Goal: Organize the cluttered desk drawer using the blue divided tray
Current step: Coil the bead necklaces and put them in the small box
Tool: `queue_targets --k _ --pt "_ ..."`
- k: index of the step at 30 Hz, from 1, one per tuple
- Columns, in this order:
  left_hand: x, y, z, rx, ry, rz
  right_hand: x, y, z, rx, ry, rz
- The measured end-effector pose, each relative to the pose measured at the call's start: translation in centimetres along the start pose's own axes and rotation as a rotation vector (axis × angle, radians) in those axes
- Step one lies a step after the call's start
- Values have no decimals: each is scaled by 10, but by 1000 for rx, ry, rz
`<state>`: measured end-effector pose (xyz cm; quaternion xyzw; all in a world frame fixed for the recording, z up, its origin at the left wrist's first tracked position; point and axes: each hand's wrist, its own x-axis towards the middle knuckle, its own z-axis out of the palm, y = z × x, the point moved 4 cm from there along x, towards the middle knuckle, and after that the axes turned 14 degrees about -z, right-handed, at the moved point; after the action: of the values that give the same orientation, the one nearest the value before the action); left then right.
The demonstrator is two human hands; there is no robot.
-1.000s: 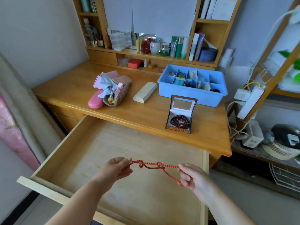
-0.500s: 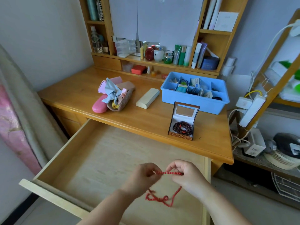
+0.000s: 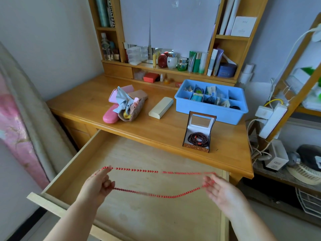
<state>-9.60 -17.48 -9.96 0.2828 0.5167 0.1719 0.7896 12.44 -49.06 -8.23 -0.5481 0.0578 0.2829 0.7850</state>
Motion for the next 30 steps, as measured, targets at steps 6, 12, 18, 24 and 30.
queue_targets --k 6,12,18,24,30 --pt "-46 -3 42 672 82 313 -18 -5 38 209 -309 -16" --pt "-123 -40 131 1297 -506 592 -35 -4 74 -143 -484 -200" --pt "-99 -28 147 913 -311 439 -45 0 77 -127 -553 -1" --pt "-53 -38 92 463 -353 -131 -33 -11 54 260 -280 147" --pt "-34 -42 54 -205 -357 -175 -26 -20 47 421 -263 127"
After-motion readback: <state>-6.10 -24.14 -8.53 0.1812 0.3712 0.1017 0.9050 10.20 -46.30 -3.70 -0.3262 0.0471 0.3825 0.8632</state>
